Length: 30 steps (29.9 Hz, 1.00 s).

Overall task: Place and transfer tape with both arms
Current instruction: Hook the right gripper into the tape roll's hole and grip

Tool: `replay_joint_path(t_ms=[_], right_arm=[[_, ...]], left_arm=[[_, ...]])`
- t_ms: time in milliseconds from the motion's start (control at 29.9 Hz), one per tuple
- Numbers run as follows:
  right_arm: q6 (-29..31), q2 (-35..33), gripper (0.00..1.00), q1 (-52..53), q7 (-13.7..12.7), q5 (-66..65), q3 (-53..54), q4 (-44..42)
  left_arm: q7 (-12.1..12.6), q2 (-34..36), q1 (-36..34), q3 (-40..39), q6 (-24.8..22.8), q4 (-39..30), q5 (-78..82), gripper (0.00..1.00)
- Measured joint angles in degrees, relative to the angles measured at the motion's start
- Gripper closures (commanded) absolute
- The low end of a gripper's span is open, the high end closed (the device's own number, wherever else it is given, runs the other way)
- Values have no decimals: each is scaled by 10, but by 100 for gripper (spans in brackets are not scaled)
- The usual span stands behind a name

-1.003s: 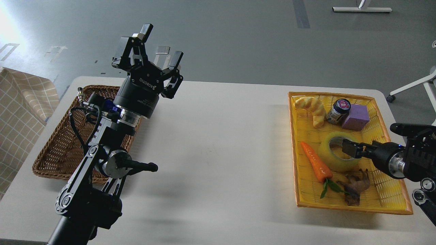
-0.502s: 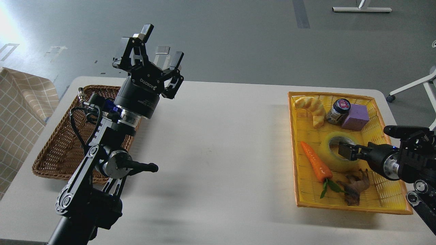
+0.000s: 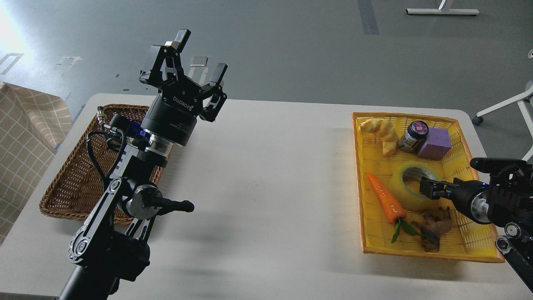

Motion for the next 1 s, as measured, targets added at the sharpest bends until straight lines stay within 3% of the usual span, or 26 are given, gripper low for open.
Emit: replay_joint_path(t_ms=[635, 1003], right_arm=[[-4, 7, 50, -4, 0, 2, 8, -2], [-3, 29, 59, -16, 0, 5, 21, -1]], left_arm=[[1, 0, -1, 0, 3, 0, 2, 2], [1, 0, -3, 0, 4, -3, 2, 2]])
